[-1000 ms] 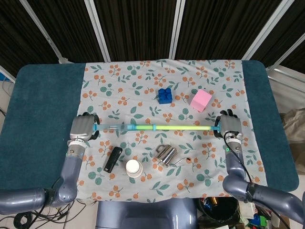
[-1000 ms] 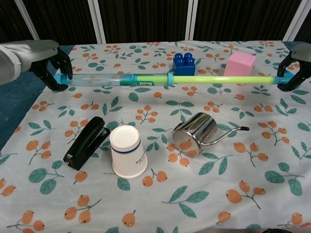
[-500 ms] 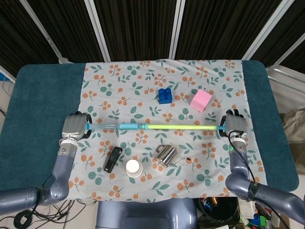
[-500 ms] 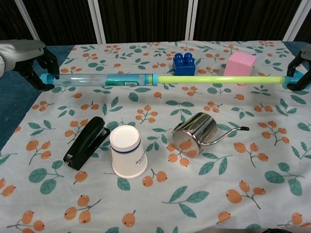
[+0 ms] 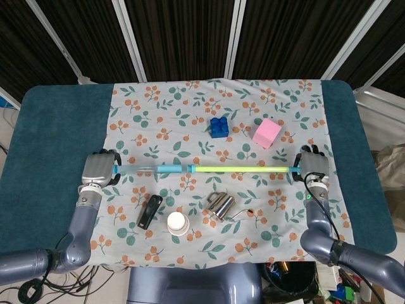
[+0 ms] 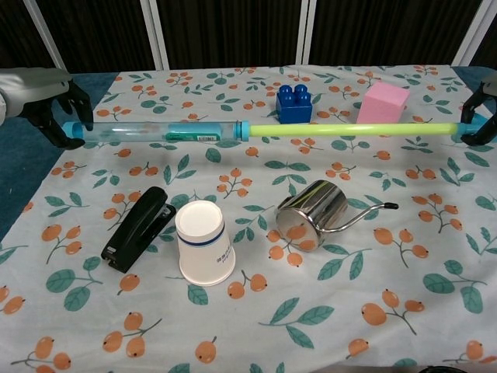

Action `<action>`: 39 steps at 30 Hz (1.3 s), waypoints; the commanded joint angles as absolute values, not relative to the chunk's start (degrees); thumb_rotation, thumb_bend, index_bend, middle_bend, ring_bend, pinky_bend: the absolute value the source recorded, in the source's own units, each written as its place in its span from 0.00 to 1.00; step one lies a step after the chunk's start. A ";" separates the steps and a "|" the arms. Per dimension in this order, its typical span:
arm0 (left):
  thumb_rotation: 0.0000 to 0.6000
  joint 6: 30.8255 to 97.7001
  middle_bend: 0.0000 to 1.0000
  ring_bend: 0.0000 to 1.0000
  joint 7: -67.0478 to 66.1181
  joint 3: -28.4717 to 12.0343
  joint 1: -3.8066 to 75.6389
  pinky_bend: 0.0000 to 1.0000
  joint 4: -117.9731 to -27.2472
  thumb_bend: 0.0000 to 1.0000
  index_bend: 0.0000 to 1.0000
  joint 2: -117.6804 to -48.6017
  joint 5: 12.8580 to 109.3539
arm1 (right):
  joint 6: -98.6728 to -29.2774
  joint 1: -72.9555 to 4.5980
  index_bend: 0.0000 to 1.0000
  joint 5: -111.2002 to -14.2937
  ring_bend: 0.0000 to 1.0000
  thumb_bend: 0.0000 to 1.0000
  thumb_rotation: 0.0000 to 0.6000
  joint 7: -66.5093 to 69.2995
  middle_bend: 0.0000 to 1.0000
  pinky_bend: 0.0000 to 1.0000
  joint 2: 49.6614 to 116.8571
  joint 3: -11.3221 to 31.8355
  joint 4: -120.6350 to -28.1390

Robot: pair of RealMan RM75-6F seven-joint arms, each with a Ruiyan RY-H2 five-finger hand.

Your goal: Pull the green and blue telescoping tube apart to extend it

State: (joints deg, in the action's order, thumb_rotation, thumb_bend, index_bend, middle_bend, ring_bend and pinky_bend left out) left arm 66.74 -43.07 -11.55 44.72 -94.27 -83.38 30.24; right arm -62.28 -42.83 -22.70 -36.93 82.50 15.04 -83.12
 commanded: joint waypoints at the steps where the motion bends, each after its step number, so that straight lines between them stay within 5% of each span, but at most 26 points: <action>1: 1.00 66.06 0.14 0.10 -43.88 -11.04 44.93 0.19 -94.87 0.25 0.28 -82.74 29.60 | -61.49 -43.01 0.14 -22.11 0.00 0.17 1.00 -37.95 0.00 0.15 82.07 14.59 -83.23; 6: 1.00 65.94 0.11 0.09 -43.19 -11.19 44.70 0.18 -96.36 0.20 0.09 -81.46 28.95 | -59.77 -43.22 0.00 -21.56 0.00 0.10 1.00 -38.18 0.00 0.15 80.61 14.66 -83.94; 18: 1.00 68.87 0.10 0.09 -34.16 -9.59 39.10 0.15 -104.87 0.19 0.06 -74.69 38.18 | -61.66 -38.03 0.00 -34.69 0.00 0.10 1.00 -31.31 0.00 0.15 73.11 11.84 -90.33; 28: 1.00 82.04 0.01 0.02 -18.08 2.84 23.62 0.09 -105.94 0.07 0.00 -67.21 68.45 | -74.97 -22.22 0.00 -61.67 0.00 0.04 1.00 -12.22 0.00 0.15 63.12 3.07 -97.85; 39: 1.00 93.78 0.00 0.01 -11.43 10.98 11.04 0.07 -97.78 0.07 0.00 -66.75 82.17 | -90.13 -10.06 0.00 -82.26 0.00 0.03 1.00 -3.49 0.00 0.14 62.51 -5.33 -91.79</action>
